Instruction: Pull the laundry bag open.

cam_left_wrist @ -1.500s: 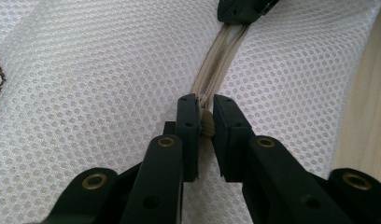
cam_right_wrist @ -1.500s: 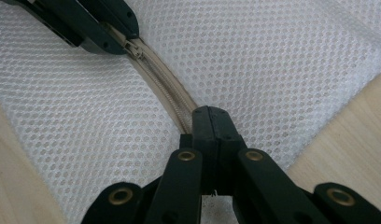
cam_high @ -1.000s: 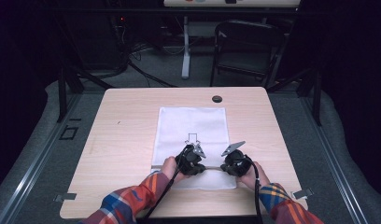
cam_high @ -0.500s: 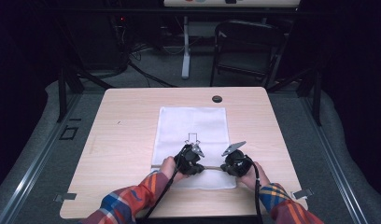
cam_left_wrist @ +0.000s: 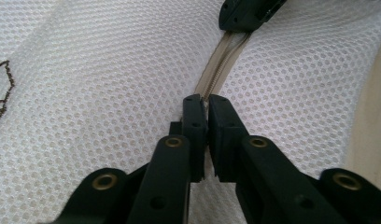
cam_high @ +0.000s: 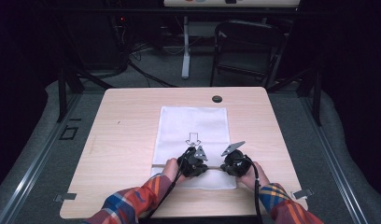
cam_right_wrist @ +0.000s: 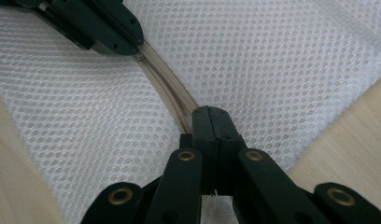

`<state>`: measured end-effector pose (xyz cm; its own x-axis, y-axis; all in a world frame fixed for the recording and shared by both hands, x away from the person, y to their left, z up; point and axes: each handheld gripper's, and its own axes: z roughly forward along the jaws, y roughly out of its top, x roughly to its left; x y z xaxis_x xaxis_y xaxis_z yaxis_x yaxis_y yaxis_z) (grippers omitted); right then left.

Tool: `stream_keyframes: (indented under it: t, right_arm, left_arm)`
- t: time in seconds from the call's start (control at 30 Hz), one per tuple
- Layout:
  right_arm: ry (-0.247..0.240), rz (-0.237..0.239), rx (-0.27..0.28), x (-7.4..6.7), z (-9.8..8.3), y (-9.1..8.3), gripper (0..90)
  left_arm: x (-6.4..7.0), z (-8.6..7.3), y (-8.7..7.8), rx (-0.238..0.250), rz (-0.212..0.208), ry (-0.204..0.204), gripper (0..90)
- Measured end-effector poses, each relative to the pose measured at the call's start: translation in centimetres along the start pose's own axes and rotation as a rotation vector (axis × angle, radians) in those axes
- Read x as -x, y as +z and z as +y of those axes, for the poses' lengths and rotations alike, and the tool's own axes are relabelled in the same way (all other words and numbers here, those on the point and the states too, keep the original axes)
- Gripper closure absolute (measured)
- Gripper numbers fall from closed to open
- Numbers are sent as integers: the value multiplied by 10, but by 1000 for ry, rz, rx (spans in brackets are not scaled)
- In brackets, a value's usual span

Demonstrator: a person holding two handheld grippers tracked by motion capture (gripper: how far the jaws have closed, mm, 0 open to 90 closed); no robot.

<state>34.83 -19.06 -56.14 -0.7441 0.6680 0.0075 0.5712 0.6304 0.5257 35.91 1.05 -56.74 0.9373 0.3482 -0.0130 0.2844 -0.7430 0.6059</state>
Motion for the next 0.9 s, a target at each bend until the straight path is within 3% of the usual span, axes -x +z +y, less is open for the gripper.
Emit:
stream_keyframes:
  t: [0.2,0.77,0.8,0.9]
  right_arm:
    - [-1,-1,-8,1,0,-1,900]
    - [-8,2,-6,2,-1,-1,900]
    - [-4,3,-2,2,-1,-1,900]
    - [3,11,2,2,-2,-1,900]
  left_arm:
    - [3,1,-1,-13,21,11,871]
    - [-1,0,-6,-42,25,-47,873]
    - [-4,-2,-8,-37,8,-65,873]
    - [-5,-3,-9,-40,11,-64,873]
